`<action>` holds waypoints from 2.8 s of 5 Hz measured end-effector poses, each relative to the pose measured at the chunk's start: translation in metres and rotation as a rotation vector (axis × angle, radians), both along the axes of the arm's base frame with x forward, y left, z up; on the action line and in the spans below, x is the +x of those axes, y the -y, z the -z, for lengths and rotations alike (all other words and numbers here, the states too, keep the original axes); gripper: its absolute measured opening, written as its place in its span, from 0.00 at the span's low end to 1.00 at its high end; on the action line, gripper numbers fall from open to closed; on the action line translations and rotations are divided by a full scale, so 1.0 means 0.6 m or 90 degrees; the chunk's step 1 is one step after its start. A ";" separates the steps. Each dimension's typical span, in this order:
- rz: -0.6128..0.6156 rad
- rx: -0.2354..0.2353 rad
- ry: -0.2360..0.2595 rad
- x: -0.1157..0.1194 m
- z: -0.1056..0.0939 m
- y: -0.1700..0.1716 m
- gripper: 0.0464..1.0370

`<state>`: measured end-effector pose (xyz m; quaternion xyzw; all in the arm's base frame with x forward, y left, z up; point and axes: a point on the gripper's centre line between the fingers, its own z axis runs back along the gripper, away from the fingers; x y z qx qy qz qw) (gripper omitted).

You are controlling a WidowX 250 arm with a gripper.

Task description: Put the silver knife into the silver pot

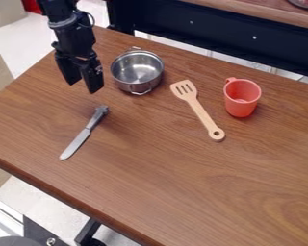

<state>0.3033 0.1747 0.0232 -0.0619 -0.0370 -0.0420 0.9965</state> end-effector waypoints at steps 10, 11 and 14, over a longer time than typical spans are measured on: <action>-0.041 0.039 0.027 -0.019 0.107 0.022 0.96; -0.042 0.035 0.025 -0.019 0.107 0.024 0.92; -0.046 0.028 0.026 -0.019 0.111 0.013 0.13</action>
